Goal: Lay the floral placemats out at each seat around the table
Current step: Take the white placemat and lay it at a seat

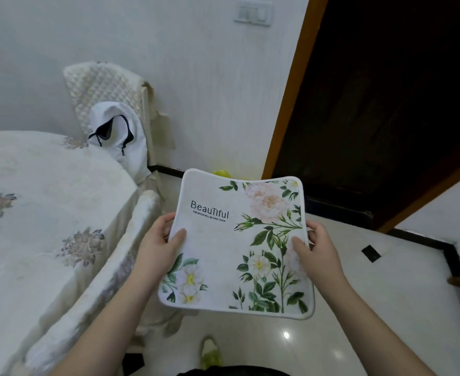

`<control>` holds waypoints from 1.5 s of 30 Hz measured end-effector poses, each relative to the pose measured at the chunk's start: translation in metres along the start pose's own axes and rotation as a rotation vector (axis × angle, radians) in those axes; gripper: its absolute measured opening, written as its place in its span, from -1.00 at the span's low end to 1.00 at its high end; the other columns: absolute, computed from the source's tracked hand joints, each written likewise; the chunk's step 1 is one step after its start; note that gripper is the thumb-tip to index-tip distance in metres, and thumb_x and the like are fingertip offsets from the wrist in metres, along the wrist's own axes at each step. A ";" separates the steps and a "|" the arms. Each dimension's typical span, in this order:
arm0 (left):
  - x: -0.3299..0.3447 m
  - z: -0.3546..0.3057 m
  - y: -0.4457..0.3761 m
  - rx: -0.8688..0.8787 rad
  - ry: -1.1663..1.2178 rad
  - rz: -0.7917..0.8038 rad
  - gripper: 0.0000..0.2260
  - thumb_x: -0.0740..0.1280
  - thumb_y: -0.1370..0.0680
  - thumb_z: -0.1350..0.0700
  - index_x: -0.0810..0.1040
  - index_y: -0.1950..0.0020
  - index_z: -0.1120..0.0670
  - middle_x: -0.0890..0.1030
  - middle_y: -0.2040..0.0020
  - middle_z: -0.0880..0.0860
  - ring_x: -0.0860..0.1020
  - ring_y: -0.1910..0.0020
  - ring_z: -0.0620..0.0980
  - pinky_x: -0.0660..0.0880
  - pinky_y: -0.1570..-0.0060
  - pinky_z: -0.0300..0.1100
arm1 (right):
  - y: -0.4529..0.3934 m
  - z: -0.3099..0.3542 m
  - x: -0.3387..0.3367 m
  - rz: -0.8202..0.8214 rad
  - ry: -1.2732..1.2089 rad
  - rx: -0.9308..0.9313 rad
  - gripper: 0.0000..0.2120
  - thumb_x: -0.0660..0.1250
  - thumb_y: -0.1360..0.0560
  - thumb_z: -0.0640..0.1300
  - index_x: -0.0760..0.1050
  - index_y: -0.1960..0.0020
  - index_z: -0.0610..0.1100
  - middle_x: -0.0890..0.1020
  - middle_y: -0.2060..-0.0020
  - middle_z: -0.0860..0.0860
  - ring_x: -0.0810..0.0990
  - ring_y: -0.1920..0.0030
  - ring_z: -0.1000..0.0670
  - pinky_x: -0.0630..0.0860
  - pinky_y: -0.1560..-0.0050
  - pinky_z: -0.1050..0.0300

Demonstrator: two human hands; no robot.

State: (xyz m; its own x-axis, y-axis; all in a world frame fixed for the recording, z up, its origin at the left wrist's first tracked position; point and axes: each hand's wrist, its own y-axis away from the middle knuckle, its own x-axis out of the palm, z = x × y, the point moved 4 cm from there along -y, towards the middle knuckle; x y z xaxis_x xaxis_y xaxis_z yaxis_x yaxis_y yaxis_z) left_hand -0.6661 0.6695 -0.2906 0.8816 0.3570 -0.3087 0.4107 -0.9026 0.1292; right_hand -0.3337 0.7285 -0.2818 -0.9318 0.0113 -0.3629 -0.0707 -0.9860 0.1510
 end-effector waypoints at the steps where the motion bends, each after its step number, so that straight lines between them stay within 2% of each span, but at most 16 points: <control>1: -0.004 -0.002 -0.011 0.008 0.013 -0.009 -0.75 0.39 -0.50 0.07 0.52 -0.07 -0.26 0.72 0.05 -0.14 0.69 0.14 -0.15 0.58 0.18 -0.20 | -0.011 0.006 0.007 0.006 0.006 -0.008 -0.70 0.35 -0.55 -0.18 0.39 -0.20 0.09 0.62 0.00 0.21 0.66 0.09 0.17 0.63 0.11 0.10; 3: -0.012 -0.006 -0.032 0.016 0.016 -0.014 -0.73 0.39 -0.54 0.13 0.51 -0.06 -0.27 0.71 0.07 -0.21 0.68 0.17 -0.20 0.55 0.24 -0.29 | -0.030 0.016 0.020 0.011 0.017 -0.016 -0.70 0.35 -0.55 -0.18 0.39 -0.19 0.09 0.62 0.02 0.21 0.66 0.09 0.18 0.62 0.14 0.12; 6: -0.020 -0.007 -0.057 -0.016 0.024 -0.006 -0.73 0.38 -0.55 0.12 0.51 -0.08 -0.26 0.72 0.07 -0.18 0.70 0.14 -0.10 0.60 0.12 -0.03 | -0.053 0.025 0.035 0.029 0.028 -0.007 -0.71 0.35 -0.55 -0.18 0.38 -0.18 0.10 0.61 0.02 0.21 0.65 0.11 0.21 0.57 0.25 0.26; 8: -0.022 -0.007 -0.070 -0.039 0.075 -0.012 -0.76 0.39 -0.49 0.04 0.53 -0.11 -0.21 0.73 0.04 -0.11 0.71 0.12 -0.02 0.62 0.06 0.08 | -0.068 0.030 0.043 0.040 0.037 -0.012 -0.70 0.36 -0.55 -0.17 0.36 -0.17 0.12 0.61 0.02 0.22 0.64 0.11 0.22 0.53 0.29 0.33; 12: -0.019 -0.004 -0.098 -0.073 0.127 -0.020 -0.69 0.37 -0.39 -0.06 0.55 -0.13 -0.20 0.73 0.02 -0.06 0.71 0.10 0.01 0.62 0.01 0.16 | -0.107 0.038 0.052 0.076 0.037 -0.012 -0.69 0.36 -0.55 -0.18 0.37 -0.17 0.12 0.61 0.04 0.21 0.66 0.08 0.20 0.58 0.23 0.27; 16: -0.009 -0.007 -0.133 -0.104 0.125 -0.066 -0.70 0.38 -0.37 -0.11 0.55 -0.09 -0.30 0.73 0.04 -0.11 0.72 0.12 -0.01 0.63 0.04 0.15 | -0.155 0.042 0.062 0.098 0.040 -0.008 -0.69 0.37 -0.54 -0.16 0.36 -0.19 0.10 0.60 0.07 0.24 0.64 0.15 0.31 0.55 0.31 0.34; 19: 0.004 -0.016 -0.160 -0.121 0.102 -0.106 -0.74 0.37 -0.42 -0.06 0.54 -0.07 -0.33 0.72 0.05 -0.16 0.71 0.14 -0.08 0.64 0.08 0.07 | -0.198 0.044 0.069 0.139 0.031 -0.019 -0.68 0.36 -0.54 -0.16 0.36 -0.21 0.07 0.59 0.05 0.24 0.64 0.09 0.22 0.59 0.19 0.22; 22: 0.015 -0.027 -0.188 -0.145 0.080 -0.140 -0.74 0.38 -0.49 0.02 0.53 -0.15 -0.23 0.73 0.05 -0.12 0.71 0.14 -0.05 0.63 0.08 0.06 | -0.244 0.050 0.076 0.195 0.025 -0.025 -0.68 0.36 -0.55 -0.16 0.35 -0.21 0.07 0.58 0.03 0.24 0.62 0.03 0.19 0.59 0.13 0.16; 25: 0.025 -0.035 -0.215 -0.186 0.067 -0.196 -0.74 0.37 -0.57 0.13 0.51 -0.24 -0.08 0.73 0.07 -0.11 0.72 0.17 -0.04 0.65 0.16 0.00 | -0.289 0.059 0.082 0.257 0.033 -0.034 -0.67 0.36 -0.55 -0.16 0.34 -0.22 0.08 0.57 0.03 0.28 0.62 0.08 0.24 0.55 0.20 0.26; 28: 0.029 -0.045 -0.230 -0.179 0.071 -0.262 -0.76 0.37 -0.58 0.18 0.54 -0.14 -0.14 0.72 0.09 -0.18 0.71 0.19 -0.09 0.59 0.25 -0.17 | -0.320 0.068 0.089 0.315 0.036 -0.047 -0.68 0.36 -0.55 -0.16 0.34 -0.20 0.09 0.57 0.05 0.29 0.62 0.17 0.36 0.50 0.30 0.37; 33: 0.024 -0.052 -0.250 -0.205 0.063 -0.340 -0.76 0.38 -0.57 0.15 0.55 -0.15 -0.16 0.73 0.05 -0.13 0.71 0.16 -0.04 0.63 0.19 -0.08 | -0.364 0.085 0.116 0.412 0.017 -0.051 -0.71 0.36 -0.54 -0.17 0.37 -0.18 0.08 0.64 -0.05 0.14 0.67 0.04 0.12 0.64 0.07 0.01; 35: 0.018 -0.053 -0.255 -0.232 0.046 -0.380 -0.77 0.39 -0.57 0.13 0.55 -0.18 -0.12 0.73 0.05 -0.10 0.72 0.16 -0.02 0.65 0.14 0.01 | -0.375 0.092 0.130 0.453 0.014 -0.066 -0.71 0.36 -0.54 -0.19 0.39 -0.12 0.13 0.64 -0.06 0.13 0.68 0.02 0.08 0.64 0.03 -0.05; 39: 0.001 -0.052 -0.267 -0.277 0.026 -0.455 -0.76 0.37 -0.57 0.15 0.53 -0.23 -0.03 0.71 -0.03 -0.03 0.71 0.12 0.06 0.63 0.02 0.15 | -0.393 0.105 0.165 0.515 0.041 -0.081 -0.70 0.36 -0.54 -0.18 0.38 -0.03 0.21 0.65 -0.01 0.18 0.69 0.11 0.16 0.65 0.11 0.02; 41: -0.010 -0.048 -0.275 -0.298 0.021 -0.472 -0.76 0.36 -0.57 0.15 0.52 -0.23 -0.04 0.71 -0.04 -0.03 0.71 0.12 0.06 0.63 0.01 0.16 | -0.401 0.110 0.187 0.551 0.052 -0.075 -0.70 0.36 -0.54 -0.18 0.37 -0.05 0.21 0.65 -0.01 0.17 0.70 0.12 0.14 0.66 0.18 0.05; 43: -0.023 -0.040 -0.283 -0.314 0.038 -0.493 -0.76 0.35 -0.57 0.15 0.53 -0.22 -0.06 0.71 -0.05 -0.02 0.71 0.11 0.07 0.63 0.01 0.16 | -0.408 0.118 0.212 0.601 0.049 -0.060 -0.69 0.35 -0.55 -0.19 0.36 -0.04 0.21 0.64 -0.01 0.16 0.70 0.14 0.16 0.63 0.31 0.18; 45: -0.039 -0.029 -0.293 -0.327 0.052 -0.510 -0.77 0.35 -0.57 0.12 0.54 -0.20 -0.11 0.71 -0.05 -0.03 0.71 0.12 0.04 0.64 0.04 0.13 | -0.415 0.126 0.240 0.639 0.067 -0.053 -0.71 0.34 -0.56 -0.19 0.37 -0.06 0.19 0.63 -0.02 0.14 0.71 0.15 0.14 0.63 0.33 0.18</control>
State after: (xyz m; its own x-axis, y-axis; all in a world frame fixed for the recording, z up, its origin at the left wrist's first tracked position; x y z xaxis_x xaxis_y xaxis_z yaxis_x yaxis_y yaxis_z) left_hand -0.8142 0.9266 -0.2888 0.5619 0.7435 -0.3626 0.8271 -0.4972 0.2623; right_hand -0.5725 1.1612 -0.3154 -0.7597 -0.5898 -0.2738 0.5103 -0.8017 0.3111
